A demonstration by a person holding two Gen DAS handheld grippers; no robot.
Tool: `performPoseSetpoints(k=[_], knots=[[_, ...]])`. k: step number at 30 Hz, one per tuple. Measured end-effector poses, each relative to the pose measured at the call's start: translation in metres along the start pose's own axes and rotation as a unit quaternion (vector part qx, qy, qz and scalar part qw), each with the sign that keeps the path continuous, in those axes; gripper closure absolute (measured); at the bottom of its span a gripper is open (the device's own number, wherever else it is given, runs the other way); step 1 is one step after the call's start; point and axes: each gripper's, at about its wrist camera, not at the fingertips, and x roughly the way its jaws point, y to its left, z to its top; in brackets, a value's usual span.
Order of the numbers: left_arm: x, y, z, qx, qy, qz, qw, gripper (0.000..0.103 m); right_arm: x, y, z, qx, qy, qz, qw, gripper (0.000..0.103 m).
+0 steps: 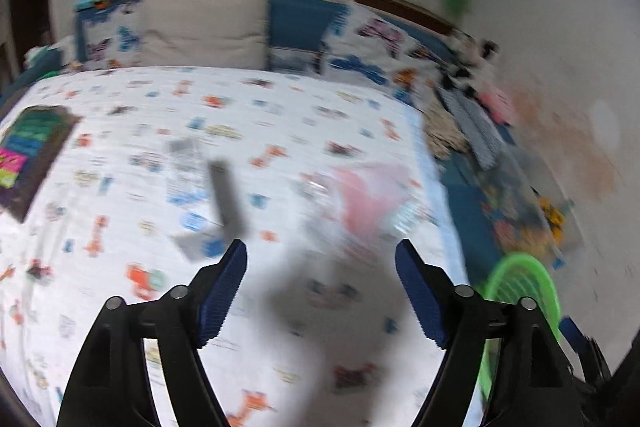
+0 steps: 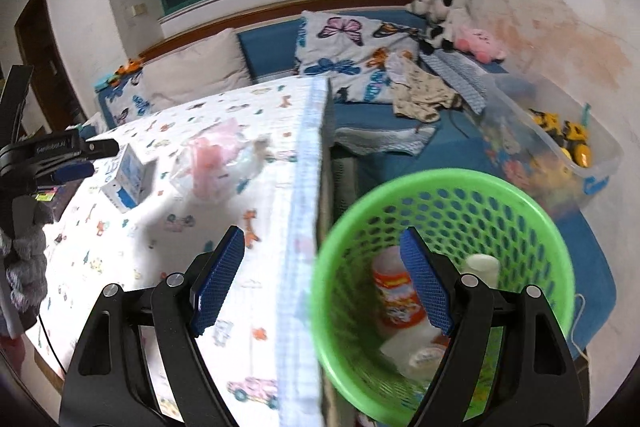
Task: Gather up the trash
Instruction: 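Grasp the plastic bag with the right gripper while the left grasps the milk carton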
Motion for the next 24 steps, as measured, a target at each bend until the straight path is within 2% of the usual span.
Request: performPoseSetpoints(k=[7, 10, 13, 17, 24], knots=[[0.014, 0.055, 0.029, -0.066, -0.009, 0.062, 0.9958, 0.024, 0.026, 0.031, 0.022, -0.021, 0.014, 0.032, 0.999, 0.023], [0.024, 0.067, 0.038, -0.079, -0.006, 0.074, 0.9941, 0.021, 0.039, 0.042, 0.032, -0.026, 0.021, 0.048, 0.998, 0.023], [0.031, 0.075, 0.041, -0.084, -0.001, 0.077, 0.9935, 0.021, 0.058, 0.053, 0.039, -0.029, 0.031, 0.066, 0.997, 0.023], [0.040, 0.078, 0.042, -0.084, 0.008, 0.074, 0.9936, 0.020, 0.085, 0.070, 0.046, -0.035, 0.048, 0.093, 0.994, 0.018], [0.054, 0.085, 0.047, -0.088, 0.018, 0.067, 0.9937, 0.019, 0.140, 0.092, 0.050, -0.042, 0.078, 0.106, 0.990, 0.012]])
